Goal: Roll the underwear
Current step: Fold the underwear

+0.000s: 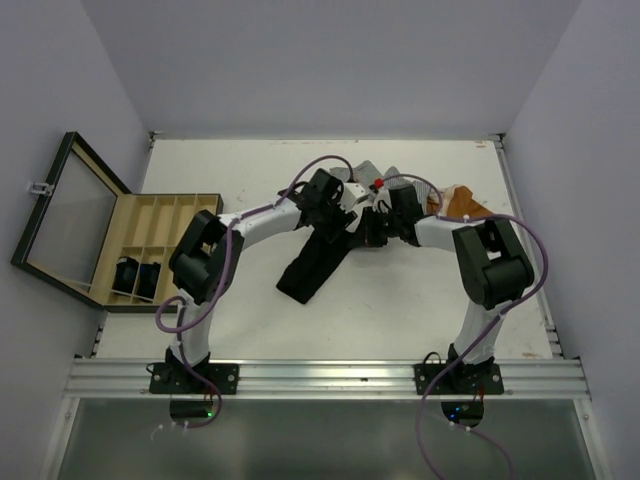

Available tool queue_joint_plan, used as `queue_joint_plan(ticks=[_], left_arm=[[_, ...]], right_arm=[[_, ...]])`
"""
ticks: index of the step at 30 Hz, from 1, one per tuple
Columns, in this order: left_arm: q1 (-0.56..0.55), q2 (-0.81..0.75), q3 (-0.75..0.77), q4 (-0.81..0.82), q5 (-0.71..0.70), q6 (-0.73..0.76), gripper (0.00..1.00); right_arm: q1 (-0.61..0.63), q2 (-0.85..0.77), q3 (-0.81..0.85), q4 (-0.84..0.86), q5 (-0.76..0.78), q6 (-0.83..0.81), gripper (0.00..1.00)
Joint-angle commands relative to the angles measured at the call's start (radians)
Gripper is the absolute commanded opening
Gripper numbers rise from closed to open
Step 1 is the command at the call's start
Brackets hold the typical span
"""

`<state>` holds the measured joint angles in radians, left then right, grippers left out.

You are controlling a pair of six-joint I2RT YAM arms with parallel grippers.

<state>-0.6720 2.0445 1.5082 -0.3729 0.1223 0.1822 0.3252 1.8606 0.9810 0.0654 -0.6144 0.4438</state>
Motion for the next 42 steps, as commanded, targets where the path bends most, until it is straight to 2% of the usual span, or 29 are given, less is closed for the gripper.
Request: queue_joint_plan(ticks=[1,12,18,21,31,42], left_arm=[[-0.009,0.003,0.037,-0.008,0.003,-0.016,0.56],[-0.021,0.02,0.041,-0.02,0.008,-0.027,0.55],[-0.024,0.052,0.056,-0.021,0.005,-0.035,0.46],[-0.024,0.071,0.07,-0.024,0.007,-0.043,0.39],[-0.024,0.04,0.081,-0.032,0.01,-0.064,0.01],[-0.029,-0.038,0.078,-0.049,0.071,-0.079,0.0]], right_arm=[[-0.015,-0.055,0.008,0.053,0.036,0.015,0.09],[-0.023,0.035,0.038,0.042,0.073,0.01,0.09],[-0.021,0.061,0.038,0.057,0.068,0.019,0.09],[-0.023,0.066,0.038,0.057,0.067,0.016,0.09],[-0.023,0.068,0.024,0.062,0.059,0.013,0.09],[-0.021,0.066,0.015,0.07,0.059,0.012,0.09]])
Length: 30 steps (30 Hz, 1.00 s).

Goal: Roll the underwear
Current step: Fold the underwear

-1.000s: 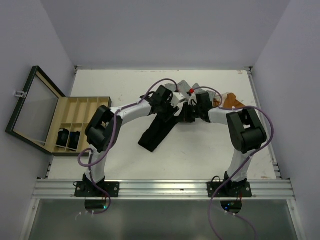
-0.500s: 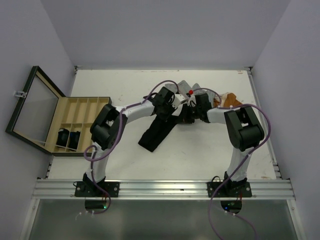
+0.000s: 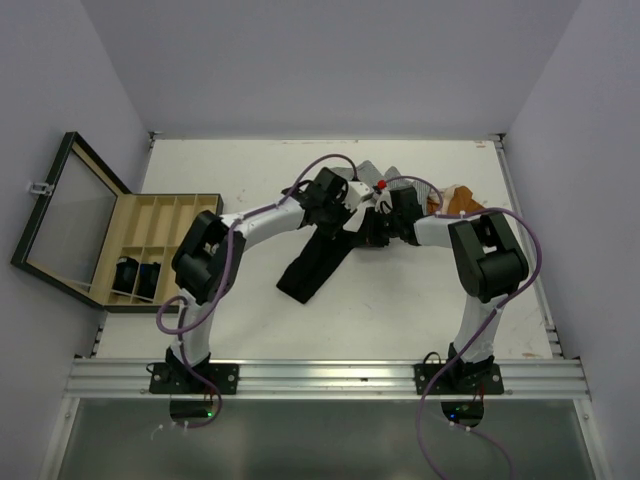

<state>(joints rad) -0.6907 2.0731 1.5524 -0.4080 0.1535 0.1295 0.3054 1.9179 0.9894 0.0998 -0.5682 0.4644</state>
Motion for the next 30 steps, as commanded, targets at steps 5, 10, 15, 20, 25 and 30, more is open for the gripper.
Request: queue_joint_plan(ticks=[5,10,15,20,25,30], left_arm=[[-0.023,-0.073,0.038,-0.018,0.057,-0.028,0.0],[-0.041,-0.051,0.031,-0.017,0.087,-0.037,0.0],[-0.05,-0.013,0.02,0.018,0.089,-0.041,0.0],[-0.049,0.034,0.021,0.04,0.067,-0.034,0.0],[-0.044,0.065,0.023,0.058,0.06,-0.037,0.0],[-0.035,0.059,0.021,0.066,0.07,-0.044,0.17]], right_arm=[[-0.002,0.01,0.005,0.038,0.011,-0.01,0.09],[-0.003,0.012,0.002,0.04,0.011,-0.01,0.09],[-0.003,0.012,-0.001,0.04,0.01,-0.012,0.09],[-0.003,-0.005,-0.003,0.026,-0.001,-0.017,0.1],[-0.003,-0.036,-0.011,0.003,-0.007,-0.012,0.11],[-0.005,-0.083,-0.017,-0.038,-0.009,-0.024,0.11]])
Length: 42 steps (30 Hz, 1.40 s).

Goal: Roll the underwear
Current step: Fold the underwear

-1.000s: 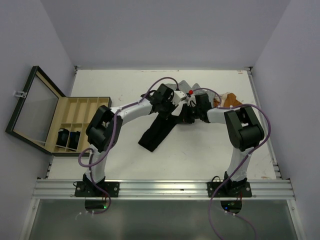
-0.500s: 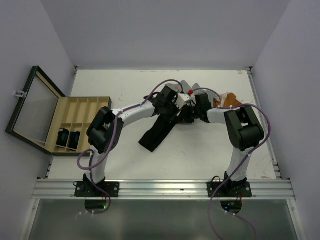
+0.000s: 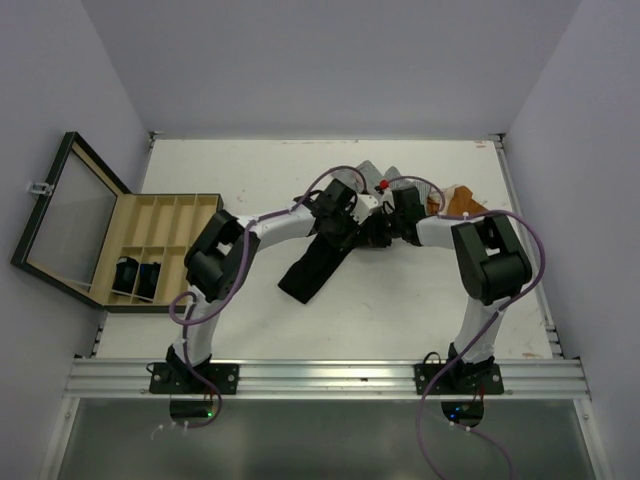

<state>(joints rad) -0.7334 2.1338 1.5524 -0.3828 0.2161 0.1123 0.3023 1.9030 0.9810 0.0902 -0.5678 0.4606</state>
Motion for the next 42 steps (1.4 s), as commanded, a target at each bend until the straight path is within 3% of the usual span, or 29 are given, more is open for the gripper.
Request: queue_joint_plan(ticks=[1,8,14,19,21,24,28,32,35,38,42], left_arm=[[0.008,-0.008,0.026,0.041,0.009,-0.026,0.21],[0.008,-0.103,0.116,-0.027,0.061,-0.023,0.5],[0.006,-0.185,0.181,-0.083,0.133,-0.013,0.61],[0.011,-0.27,0.158,-0.134,0.121,0.009,0.62],[0.031,-0.317,0.115,-0.168,0.108,0.012,0.58],[0.089,-0.38,-0.007,-0.229,0.127,0.026,0.52],[0.118,-0.517,-0.211,-0.231,0.065,0.09,0.5],[0.112,-0.575,-0.343,-0.22,0.029,0.087,0.49],[0.104,-0.589,-0.385,-0.231,0.016,0.083,0.47],[0.085,-0.597,-0.408,-0.24,0.008,0.092,0.46],[0.051,-0.604,-0.429,-0.229,-0.02,0.089,0.44]], right_arm=[[-0.003,-0.076,-0.008,-0.035,-0.009,-0.023,0.12],[-0.026,-0.128,0.019,-0.111,0.005,-0.08,0.13],[-0.048,-0.167,0.053,-0.164,0.017,-0.12,0.13],[-0.048,-0.185,0.087,-0.201,0.006,-0.14,0.14],[-0.048,-0.203,0.099,-0.202,-0.015,-0.129,0.15],[-0.034,-0.226,0.116,-0.193,-0.05,-0.096,0.18],[0.017,-0.211,0.156,-0.224,-0.059,-0.092,0.19],[0.075,-0.167,0.17,-0.26,-0.082,-0.083,0.14],[0.096,-0.177,0.11,-0.244,-0.148,-0.025,0.07],[0.125,-0.235,-0.084,-0.111,-0.208,0.115,0.0],[0.191,-0.269,-0.209,0.084,-0.218,0.288,0.0]])
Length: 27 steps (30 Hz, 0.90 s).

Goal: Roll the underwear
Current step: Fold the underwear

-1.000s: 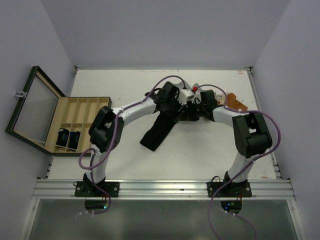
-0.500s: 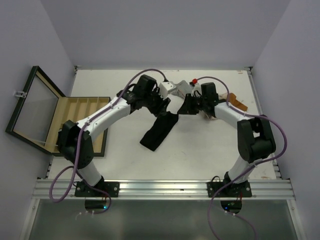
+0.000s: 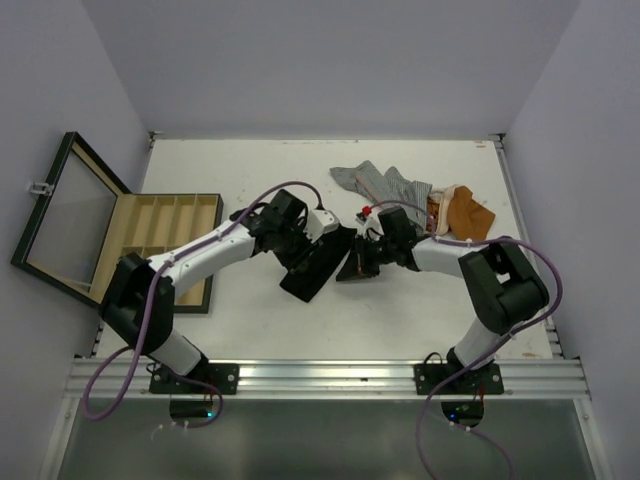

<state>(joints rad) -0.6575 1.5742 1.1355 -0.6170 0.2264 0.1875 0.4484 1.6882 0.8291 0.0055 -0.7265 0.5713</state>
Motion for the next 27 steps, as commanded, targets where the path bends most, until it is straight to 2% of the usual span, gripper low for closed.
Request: queue_joint_plan(ticks=[1,8,19,27], left_arm=[[-0.031,-0.046,-0.023,0.01,-0.036,0.007,0.43],[-0.091,-0.037,-0.042,0.04,-0.111,0.0,0.43],[-0.143,0.046,-0.039,0.063,-0.111,-0.019,0.43],[-0.149,0.09,-0.043,0.085,-0.159,-0.028,0.46]], right_arm=[[0.056,-0.035,-0.065,0.204,-0.06,0.211,0.0],[0.085,0.073,-0.071,0.355,-0.036,0.396,0.0],[0.108,0.2,-0.039,0.33,0.019,0.386,0.0],[0.108,0.226,-0.033,0.321,0.03,0.397,0.0]])
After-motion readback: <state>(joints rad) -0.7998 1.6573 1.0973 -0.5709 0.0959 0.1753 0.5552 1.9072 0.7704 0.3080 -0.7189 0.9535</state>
